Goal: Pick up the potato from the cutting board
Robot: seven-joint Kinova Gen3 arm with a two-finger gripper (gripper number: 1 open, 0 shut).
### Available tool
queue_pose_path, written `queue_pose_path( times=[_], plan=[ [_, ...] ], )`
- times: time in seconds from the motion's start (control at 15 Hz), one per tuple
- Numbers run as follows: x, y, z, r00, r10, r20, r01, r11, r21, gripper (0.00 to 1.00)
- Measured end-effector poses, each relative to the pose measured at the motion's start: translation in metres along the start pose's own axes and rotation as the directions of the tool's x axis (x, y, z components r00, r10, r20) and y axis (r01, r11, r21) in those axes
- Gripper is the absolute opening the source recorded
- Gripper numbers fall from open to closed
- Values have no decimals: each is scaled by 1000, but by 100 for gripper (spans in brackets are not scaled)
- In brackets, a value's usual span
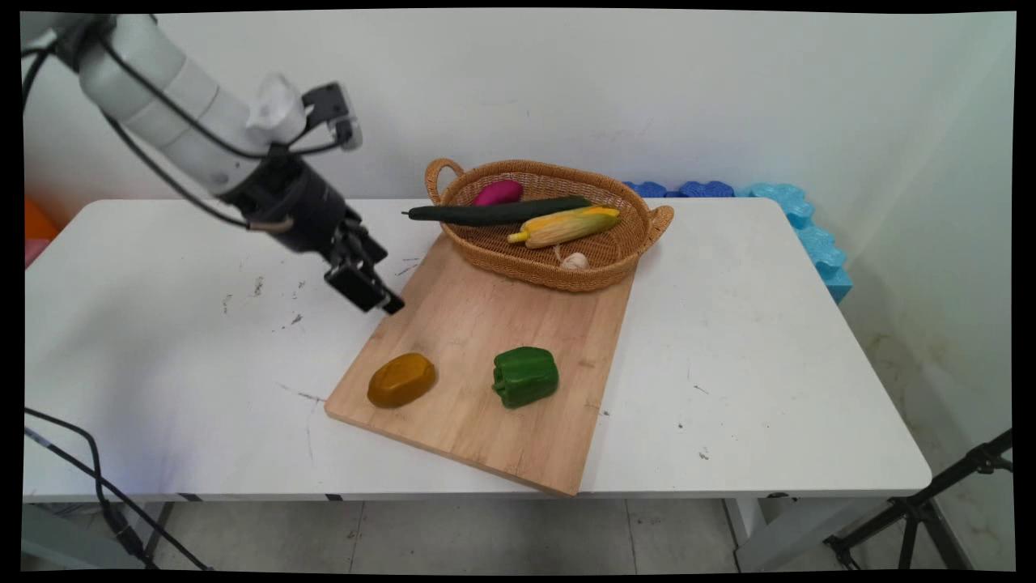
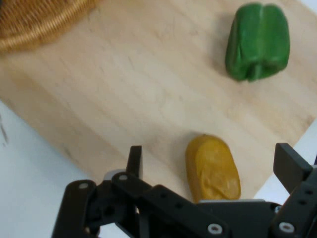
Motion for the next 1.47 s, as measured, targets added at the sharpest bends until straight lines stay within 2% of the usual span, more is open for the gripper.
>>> queue_pose_path(
  times=[0.53,1.33,1.4,1.47],
  plan=[
    [-34,13,58,997,-56,58,56,998,-8,100],
    [-48,18,106,995,-45,86,45,999,1,100],
    [-48,18,108,995,-39,87,39,999,2,0],
    [-49,18,109,995,-36,89,36,999,3,0]
  ],
)
